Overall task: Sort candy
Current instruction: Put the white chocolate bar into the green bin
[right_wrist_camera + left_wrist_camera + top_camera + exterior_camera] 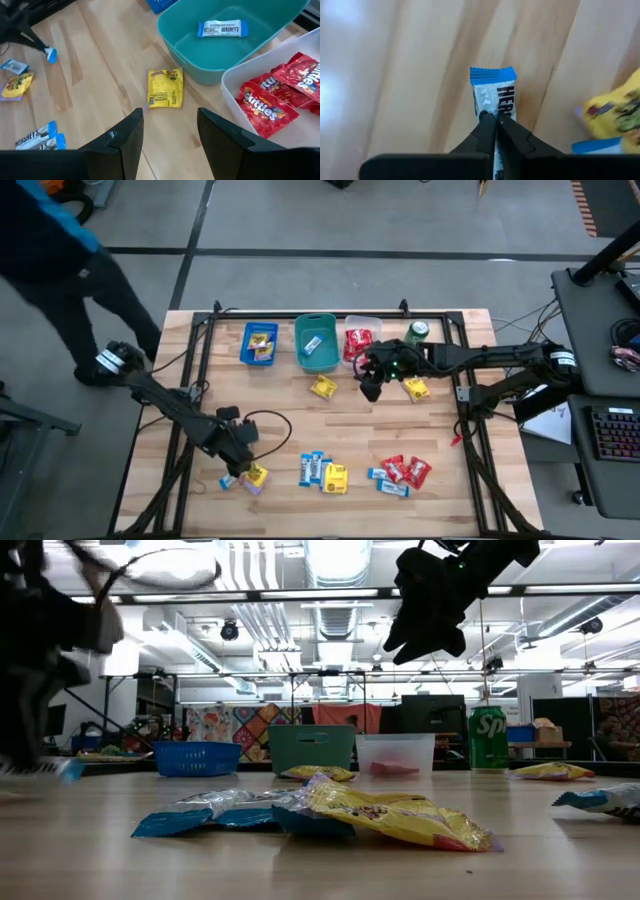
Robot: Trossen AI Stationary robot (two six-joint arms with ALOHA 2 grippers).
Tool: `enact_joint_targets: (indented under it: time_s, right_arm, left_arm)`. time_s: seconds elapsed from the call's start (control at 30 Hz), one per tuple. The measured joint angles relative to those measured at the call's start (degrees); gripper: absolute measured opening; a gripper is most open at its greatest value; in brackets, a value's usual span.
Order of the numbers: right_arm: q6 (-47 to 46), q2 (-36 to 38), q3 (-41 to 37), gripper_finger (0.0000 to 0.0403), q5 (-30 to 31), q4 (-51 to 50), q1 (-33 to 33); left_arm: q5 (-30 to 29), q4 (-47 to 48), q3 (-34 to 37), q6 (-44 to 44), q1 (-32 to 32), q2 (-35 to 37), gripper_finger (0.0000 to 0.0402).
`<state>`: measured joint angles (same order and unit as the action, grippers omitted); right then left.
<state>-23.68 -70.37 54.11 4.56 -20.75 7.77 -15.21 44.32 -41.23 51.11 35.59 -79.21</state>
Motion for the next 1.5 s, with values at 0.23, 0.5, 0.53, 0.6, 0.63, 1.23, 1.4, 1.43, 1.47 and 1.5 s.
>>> enact_joint_targets:
  time_s: [0.23,0.5,0.53,0.6,0.63,1.23,1.4,1.43,1.47,1.5]
  right_arm:
    - [0.4,0.0,0.0,0.0176,0.0,0.0,-1.5]
    - [0.3,0.0,0.0,0.0176,0.0,0.1,-2.7]
    - [0.3,0.0,0.0,0.0176,0.0,0.1,-2.7]
    - [0.2,0.0,0.0,0.0176,0.0,0.2,-2.8]
    - [0.2,0.0,0.0,0.0176,0.0,0.2,-2.8]
    - [0.3,0.0,0.0,0.0176,0.0,0.1,-4.2]
    - [1.0,0.0,0.0,0.0176,0.1,0.2,-4.2]
    - [1.0,0.0,0.0,0.0176,0.1,0.2,-4.2]
    - [1.0,0.0,0.0,0.0176,0.0,0.2,-4.2]
    - [1.0,0.0,0.0,0.0176,0.1,0.2,-4.2]
  left_arm:
    - [-6.8,-0.4,-0.1,-0.6,-0.1,7.9,0.0001]
    - [-15.5,-9.1,-0.1,-9.4,-0.6,12.4,0.0001]
    - [-17.0,-11.0,-0.1,-11.6,-1.2,12.9,0.0]
    - [-19.8,-15.2,-0.1,-16.4,-3.2,13.8,0.0]
    - [-20.7,-17.2,-0.1,-19.0,-4.5,14.2,0.0]
    - [4.3,-51.2,-0.2,-62.0,-50.5,7.1,0.0]
    - [13.2,-59.3,-0.8,-62.2,-60.3,0.9,0.0]
    - [13.7,-59.6,-1.6,-62.2,-61.5,-0.6,0.0]
    - [14.6,-59.6,-2.7,-62.2,-62.4,-2.1,0.0]
    - [15.5,-59.6,-4.1,-62.2,-63.0,-3.7,0.0]
